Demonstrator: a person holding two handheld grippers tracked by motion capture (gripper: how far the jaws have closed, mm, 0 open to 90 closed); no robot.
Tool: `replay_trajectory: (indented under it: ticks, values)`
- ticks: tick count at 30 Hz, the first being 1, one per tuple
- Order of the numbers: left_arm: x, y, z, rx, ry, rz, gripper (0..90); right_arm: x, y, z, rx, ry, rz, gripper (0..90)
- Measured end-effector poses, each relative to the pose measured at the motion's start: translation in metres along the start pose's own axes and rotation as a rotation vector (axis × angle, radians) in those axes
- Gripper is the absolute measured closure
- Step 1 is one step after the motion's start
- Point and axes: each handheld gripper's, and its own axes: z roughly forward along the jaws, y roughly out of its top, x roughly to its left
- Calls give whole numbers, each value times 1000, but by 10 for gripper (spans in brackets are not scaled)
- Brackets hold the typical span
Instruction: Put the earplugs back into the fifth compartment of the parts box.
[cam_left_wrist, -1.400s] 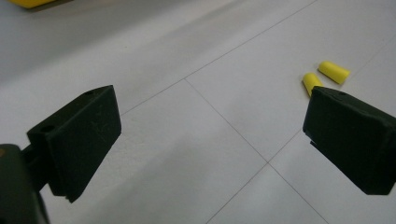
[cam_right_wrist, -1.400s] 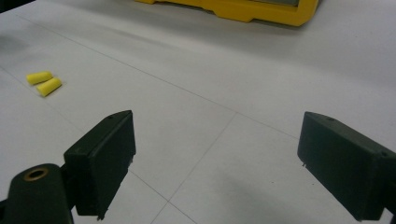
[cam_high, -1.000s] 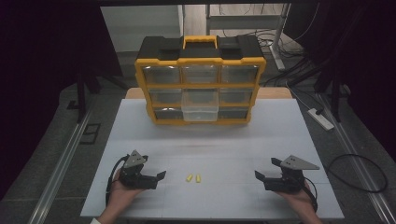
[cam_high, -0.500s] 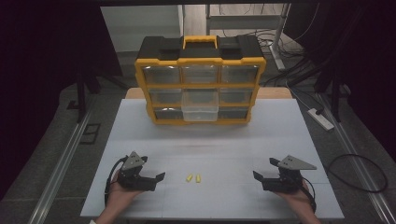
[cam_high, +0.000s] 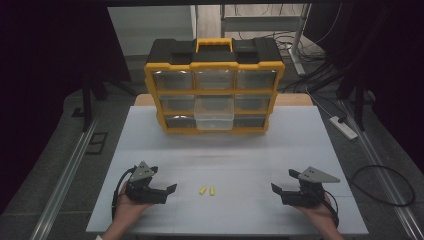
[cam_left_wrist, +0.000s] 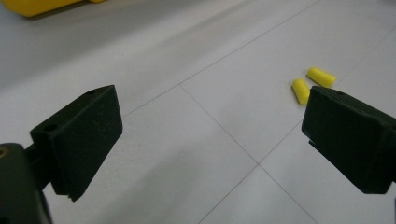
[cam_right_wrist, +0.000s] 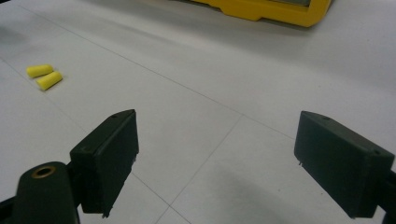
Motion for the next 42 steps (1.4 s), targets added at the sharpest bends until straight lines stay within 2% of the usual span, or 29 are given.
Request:
replay_trajectory:
  ticks: [1,7,14,18,31,37,42]
  values:
    - [-1,1,0,-2,-3,-5,52,0,0,0,1,0,-2,144]
    - [-7,11,-2,-5,-22,26,59,0,0,0,-1,2,-1,146]
    - [-14,23,2,14,-51,58,68,1,0,0,-5,5,-4,148]
    - [-20,34,9,32,-73,80,75,1,0,0,-2,5,-10,150]
    - [-32,53,29,93,-120,125,85,1,0,1,2,1,-18,151]
    - [-38,56,50,169,-137,153,96,1,0,1,6,2,-19,151]
    - [-46,55,62,231,-163,197,112,1,0,1,7,2,-22,151]
